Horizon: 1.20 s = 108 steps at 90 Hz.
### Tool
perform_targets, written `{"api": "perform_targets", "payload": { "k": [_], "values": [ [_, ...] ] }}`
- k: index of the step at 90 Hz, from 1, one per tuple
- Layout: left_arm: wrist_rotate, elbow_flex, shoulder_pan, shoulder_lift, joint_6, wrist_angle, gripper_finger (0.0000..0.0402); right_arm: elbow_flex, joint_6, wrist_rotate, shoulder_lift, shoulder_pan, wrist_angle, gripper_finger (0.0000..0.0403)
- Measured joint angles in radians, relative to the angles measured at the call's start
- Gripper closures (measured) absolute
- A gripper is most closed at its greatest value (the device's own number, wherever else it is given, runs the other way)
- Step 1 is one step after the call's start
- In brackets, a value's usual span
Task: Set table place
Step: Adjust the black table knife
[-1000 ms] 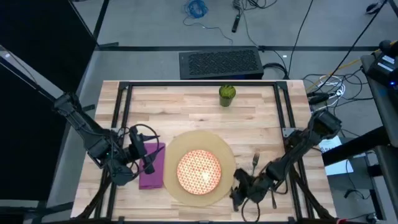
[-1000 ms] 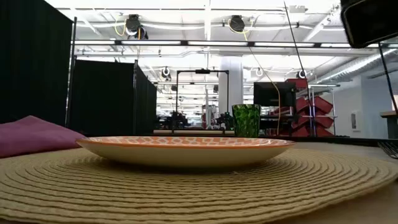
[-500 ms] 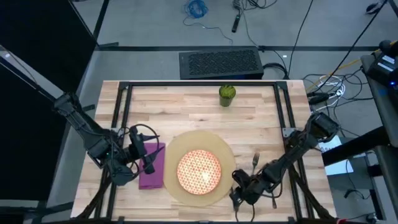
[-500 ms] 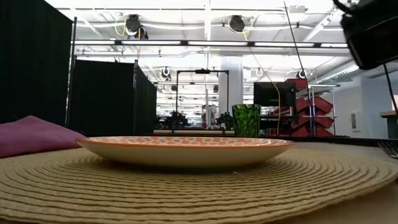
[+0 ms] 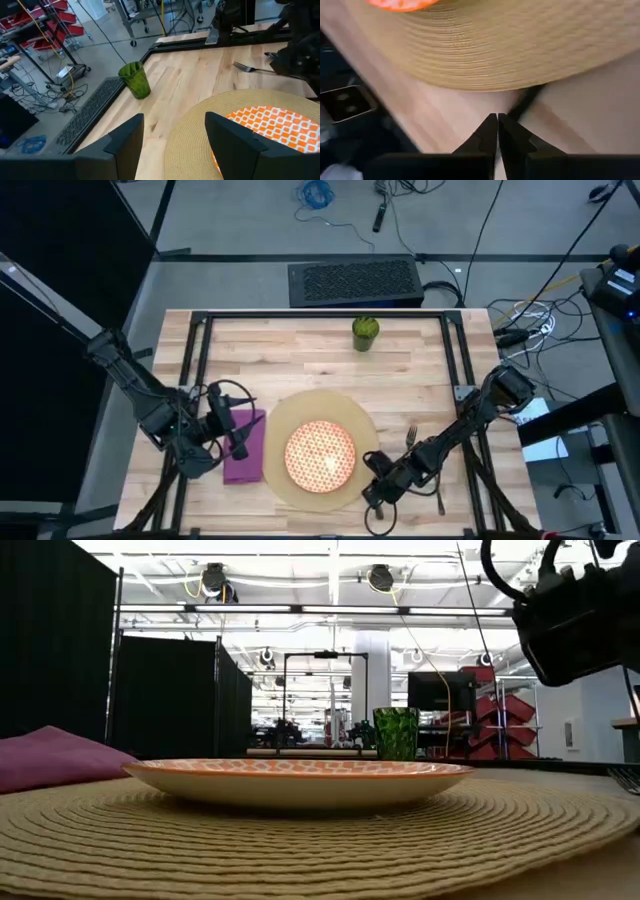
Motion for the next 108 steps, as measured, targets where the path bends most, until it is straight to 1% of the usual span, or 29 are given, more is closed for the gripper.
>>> {"api": "perform_targets", "payload": {
  "k": [7,24,35,55,66,77,93,108],
  "values": [
    [0.000,0.000,0.000,0.000,0.000,0.000,0.0203,0.004,0.010,0.004,-0.003,-0.001,-0.042,0.0403],
    [0.001,0.000,0.000,0.000,-0.002,0.000,0.0203,0.005,0.004,0.002,-0.005,-0.019,-0.079,0.0403],
    [0.001,0.000,0.000,0.000,-0.002,0.001,0.0203,0.006,-0.003,0.003,-0.008,-0.034,-0.142,0.0403],
    [0.009,0.000,-0.002,0.000,-0.002,0.001,0.0203,0.007,0.026,-0.006,-0.015,-0.046,-0.272,0.0403],
    [0.009,0.000,-0.002,0.000,-0.002,0.000,0.0203,0.005,0.064,-0.015,-0.039,-0.046,-0.364,0.0403],
    [0.010,0.000,-0.002,0.000,-0.002,0.001,0.0203,-0.001,0.093,0.016,-0.076,-0.045,-0.477,0.0403],
    [0.010,0.000,-0.002,0.000,-0.002,0.001,0.0203,-0.003,0.076,0.030,-0.100,-0.054,-0.495,0.0403],
    [0.010,0.000,-0.002,0.000,-0.003,0.001,0.0203,-0.003,0.059,0.034,-0.101,-0.058,-0.461,0.0403]
  ]
}}
